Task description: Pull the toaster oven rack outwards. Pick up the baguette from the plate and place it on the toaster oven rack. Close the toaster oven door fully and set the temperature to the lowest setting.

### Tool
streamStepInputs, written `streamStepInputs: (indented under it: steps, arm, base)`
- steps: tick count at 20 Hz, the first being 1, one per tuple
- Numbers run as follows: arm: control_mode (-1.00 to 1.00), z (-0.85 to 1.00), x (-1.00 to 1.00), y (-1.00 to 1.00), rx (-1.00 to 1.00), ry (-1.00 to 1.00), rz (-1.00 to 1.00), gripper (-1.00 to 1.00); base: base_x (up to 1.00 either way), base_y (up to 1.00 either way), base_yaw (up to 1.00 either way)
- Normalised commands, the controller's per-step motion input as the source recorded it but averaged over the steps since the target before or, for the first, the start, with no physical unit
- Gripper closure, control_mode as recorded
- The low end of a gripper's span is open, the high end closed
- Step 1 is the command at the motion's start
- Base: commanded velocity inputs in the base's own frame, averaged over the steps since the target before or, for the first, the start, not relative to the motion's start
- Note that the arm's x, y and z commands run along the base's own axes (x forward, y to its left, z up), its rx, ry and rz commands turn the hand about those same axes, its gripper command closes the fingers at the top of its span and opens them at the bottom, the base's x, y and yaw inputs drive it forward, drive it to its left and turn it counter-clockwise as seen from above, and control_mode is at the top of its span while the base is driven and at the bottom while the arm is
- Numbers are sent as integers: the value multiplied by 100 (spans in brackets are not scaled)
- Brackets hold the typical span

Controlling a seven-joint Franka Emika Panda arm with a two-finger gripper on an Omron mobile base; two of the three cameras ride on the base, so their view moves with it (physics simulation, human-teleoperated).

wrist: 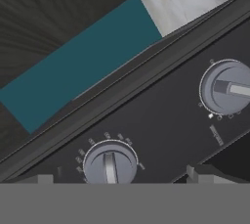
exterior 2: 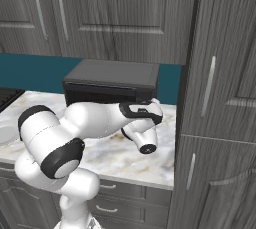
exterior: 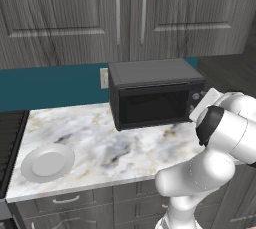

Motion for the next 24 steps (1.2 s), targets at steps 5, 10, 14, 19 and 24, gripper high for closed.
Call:
streamStepInputs:
  steps: [5, 10, 14, 19, 24]
  arm:
    - [-100, 0, 0, 1, 0, 0, 0, -100]
    - [-100, 4, 0, 3, 0, -5, 0, -100]
    - [-100, 5, 0, 0, 0, -4, 0, -100]
    - [-100, 0, 0, 0, 0, -1, 0, -100]
    - [-100, 0, 0, 0, 0, 0, 0, -100]
  base:
    - [0, 0, 0]
    - [0, 0, 0]
    - [0, 0, 0]
    - [0, 0, 0]
    - [0, 0, 0]
